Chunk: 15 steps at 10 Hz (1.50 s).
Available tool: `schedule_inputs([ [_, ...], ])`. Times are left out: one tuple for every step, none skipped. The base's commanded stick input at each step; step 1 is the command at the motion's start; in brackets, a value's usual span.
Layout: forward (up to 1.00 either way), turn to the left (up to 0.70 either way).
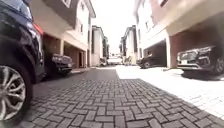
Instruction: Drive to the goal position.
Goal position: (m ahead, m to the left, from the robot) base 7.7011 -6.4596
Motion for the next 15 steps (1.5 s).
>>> schedule_inputs([
  [0.50,0.00],
  [0.50,0.00],
  [0.50,0.00],
  [0.50,0.00],
  [0.50,0.00],
  [0.50,0.00],
  [0.50,0.00],
  [0.50,0.00],
  [0.50,0.00],
  [0.50,0.00],
  [0.50,0.00],
  [0.50,0.00],
  [0.50,0.00],
  [0.50,0.00],
  [0.50,0.00],
])
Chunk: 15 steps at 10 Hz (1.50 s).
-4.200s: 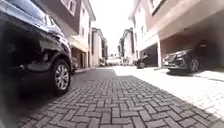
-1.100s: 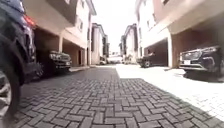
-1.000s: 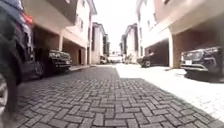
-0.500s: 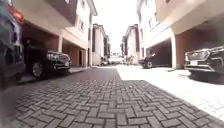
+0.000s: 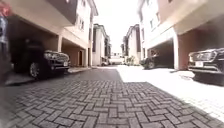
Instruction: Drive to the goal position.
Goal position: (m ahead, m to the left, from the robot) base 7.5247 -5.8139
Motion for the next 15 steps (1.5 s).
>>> schedule_inputs([
  [0.50,0.00],
  [0.50,0.00],
  [0.50,0.00],
  [0.50,0.00],
  [0.50,0.00],
  [0.50,0.00],
  [0.50,0.00],
  [0.50,0.00],
  [0.50,0.00],
  [0.50,0.00],
  [0.50,0.00],
  [0.50,0.00],
  [0.50,0.00],
  [0.50,0.00],
  [0.50,0.00],
])
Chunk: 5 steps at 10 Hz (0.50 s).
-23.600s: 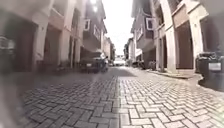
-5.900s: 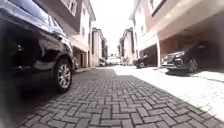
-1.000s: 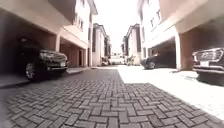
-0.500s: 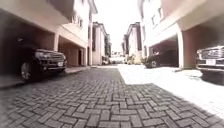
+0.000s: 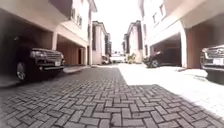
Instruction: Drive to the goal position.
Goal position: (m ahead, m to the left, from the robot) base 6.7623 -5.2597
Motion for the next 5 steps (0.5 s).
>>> schedule_inputs([
  [0.50,0.00],
  [0.50,0.00],
  [0.50,0.00],
  [0.50,0.00],
  [0.50,0.00],
])
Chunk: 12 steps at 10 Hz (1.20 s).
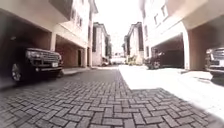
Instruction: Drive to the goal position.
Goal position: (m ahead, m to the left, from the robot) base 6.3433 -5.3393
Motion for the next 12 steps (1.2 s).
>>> schedule_inputs([
  [0.50,0.00],
  [0.50,0.00],
  [0.50,0.00],
  [0.50,0.00],
  [0.50,0.00],
  [0.50,0.00],
  [0.50,0.00],
  [0.50,0.00],
  [0.50,0.00],
  [0.50,0.00],
  [0.50,0.00],
  [0.50,0.00],
])
